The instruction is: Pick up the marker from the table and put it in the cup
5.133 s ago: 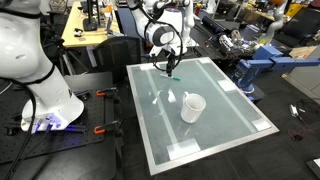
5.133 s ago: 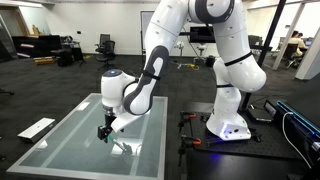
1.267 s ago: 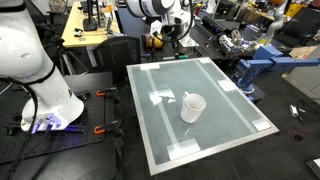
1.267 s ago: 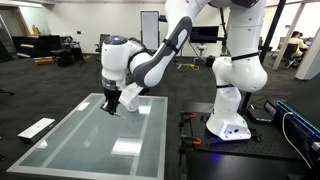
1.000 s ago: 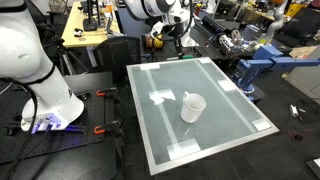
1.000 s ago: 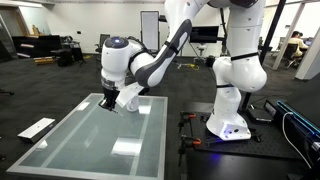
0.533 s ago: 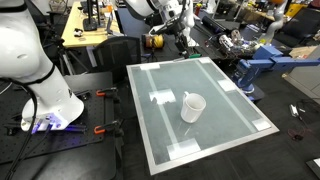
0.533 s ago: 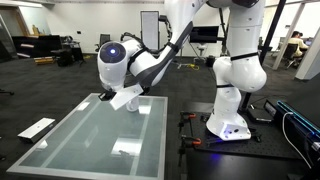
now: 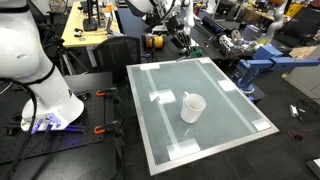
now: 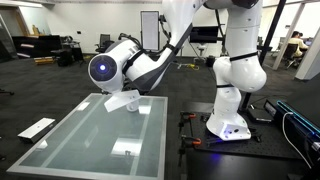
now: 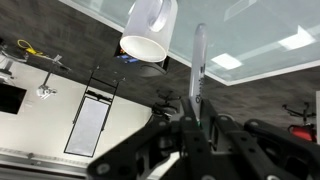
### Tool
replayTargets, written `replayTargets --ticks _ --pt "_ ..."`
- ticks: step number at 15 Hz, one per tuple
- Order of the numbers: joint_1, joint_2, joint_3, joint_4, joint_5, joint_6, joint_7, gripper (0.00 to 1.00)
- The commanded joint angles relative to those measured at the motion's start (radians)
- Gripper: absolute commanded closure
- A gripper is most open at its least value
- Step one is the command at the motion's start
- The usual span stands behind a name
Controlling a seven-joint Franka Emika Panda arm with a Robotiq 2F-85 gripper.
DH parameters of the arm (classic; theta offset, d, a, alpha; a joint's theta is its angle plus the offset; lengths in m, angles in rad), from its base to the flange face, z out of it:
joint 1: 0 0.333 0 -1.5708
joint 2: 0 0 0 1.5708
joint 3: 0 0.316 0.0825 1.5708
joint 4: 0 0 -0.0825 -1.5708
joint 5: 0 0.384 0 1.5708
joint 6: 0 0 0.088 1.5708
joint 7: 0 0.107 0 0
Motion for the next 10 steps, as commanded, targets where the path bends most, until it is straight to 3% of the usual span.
replayTargets --ticks 1,6,10 --pt "-0.036 0.033 0.024 0.034 -0.055 -0.043 0.093 0.97" --pt "-0.062 0.055 0.018 0.033 -0.164 -0.082 0.223 0.97" --pt "-0.074 0.084 0.018 0.045 -0.173 -0.204 0.306 0.97"
